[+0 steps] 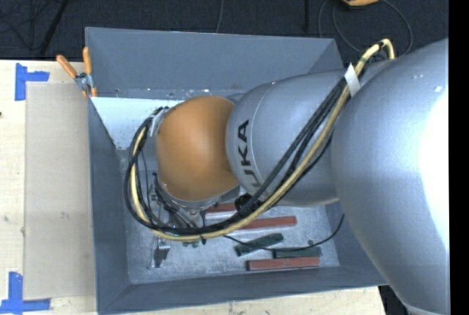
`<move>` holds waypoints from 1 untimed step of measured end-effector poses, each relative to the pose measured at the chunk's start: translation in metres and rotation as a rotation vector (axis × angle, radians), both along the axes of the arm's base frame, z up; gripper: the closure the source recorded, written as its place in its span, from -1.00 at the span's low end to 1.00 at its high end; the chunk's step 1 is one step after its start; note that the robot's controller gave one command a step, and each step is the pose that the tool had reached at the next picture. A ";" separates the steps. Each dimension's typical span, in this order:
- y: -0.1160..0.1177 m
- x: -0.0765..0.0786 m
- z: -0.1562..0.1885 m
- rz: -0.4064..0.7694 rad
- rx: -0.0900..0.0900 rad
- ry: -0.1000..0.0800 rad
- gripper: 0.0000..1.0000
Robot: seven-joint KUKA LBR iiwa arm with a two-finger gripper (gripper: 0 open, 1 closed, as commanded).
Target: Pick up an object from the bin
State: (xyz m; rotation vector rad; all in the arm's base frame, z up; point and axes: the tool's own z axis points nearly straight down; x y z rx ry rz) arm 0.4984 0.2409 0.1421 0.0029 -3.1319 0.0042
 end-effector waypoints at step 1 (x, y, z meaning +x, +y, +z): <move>-0.001 0.002 0.004 -0.003 0.002 -0.007 -1.00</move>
Offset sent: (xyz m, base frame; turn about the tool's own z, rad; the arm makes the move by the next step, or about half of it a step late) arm 0.0484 -0.0432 -0.0615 0.0009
